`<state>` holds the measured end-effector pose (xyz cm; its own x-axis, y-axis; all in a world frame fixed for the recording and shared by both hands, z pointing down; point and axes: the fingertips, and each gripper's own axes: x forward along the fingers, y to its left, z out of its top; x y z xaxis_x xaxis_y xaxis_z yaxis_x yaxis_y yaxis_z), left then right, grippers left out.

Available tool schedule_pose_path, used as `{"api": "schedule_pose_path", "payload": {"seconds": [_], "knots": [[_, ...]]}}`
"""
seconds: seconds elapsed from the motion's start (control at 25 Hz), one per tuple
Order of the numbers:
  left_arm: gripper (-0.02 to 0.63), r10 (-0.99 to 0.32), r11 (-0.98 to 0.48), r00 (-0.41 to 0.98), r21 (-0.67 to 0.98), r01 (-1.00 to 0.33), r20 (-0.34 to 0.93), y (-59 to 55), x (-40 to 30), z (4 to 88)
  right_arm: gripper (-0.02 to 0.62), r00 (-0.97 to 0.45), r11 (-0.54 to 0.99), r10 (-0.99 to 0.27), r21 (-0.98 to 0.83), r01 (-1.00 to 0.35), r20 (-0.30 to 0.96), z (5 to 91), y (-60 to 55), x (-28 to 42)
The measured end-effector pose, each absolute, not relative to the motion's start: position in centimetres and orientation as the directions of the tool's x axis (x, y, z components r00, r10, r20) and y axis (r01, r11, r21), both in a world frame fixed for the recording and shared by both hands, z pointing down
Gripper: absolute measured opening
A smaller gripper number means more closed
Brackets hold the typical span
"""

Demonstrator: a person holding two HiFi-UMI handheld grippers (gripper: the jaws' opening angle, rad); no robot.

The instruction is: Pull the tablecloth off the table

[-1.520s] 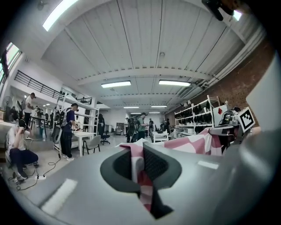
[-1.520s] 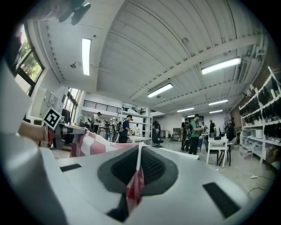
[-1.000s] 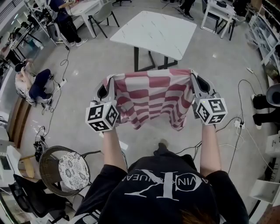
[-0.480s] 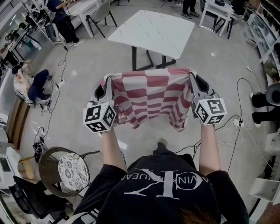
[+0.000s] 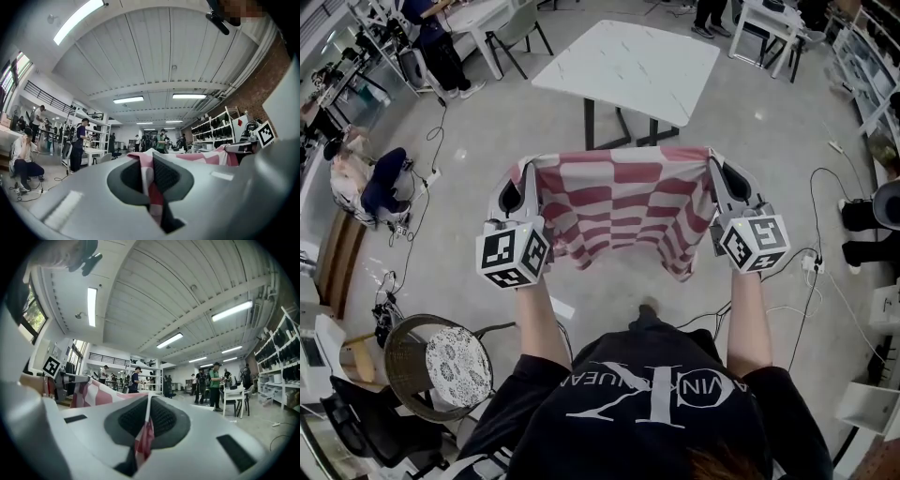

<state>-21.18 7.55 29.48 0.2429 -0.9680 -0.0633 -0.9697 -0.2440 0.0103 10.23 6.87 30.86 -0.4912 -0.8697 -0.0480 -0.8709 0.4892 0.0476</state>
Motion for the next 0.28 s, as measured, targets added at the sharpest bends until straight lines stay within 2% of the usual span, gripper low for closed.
{"api": "schedule_pose_path", "payload": {"seconds": [0.28], "knots": [[0.020, -0.969, -0.235, 0.236, -0.012, -0.972, -0.079, 7.22, -20.85, 29.28, 0.015, -0.490, 0.488, -0.870, 0.046, -0.872, -0.057, 31.04, 6.63, 10.48]]}}
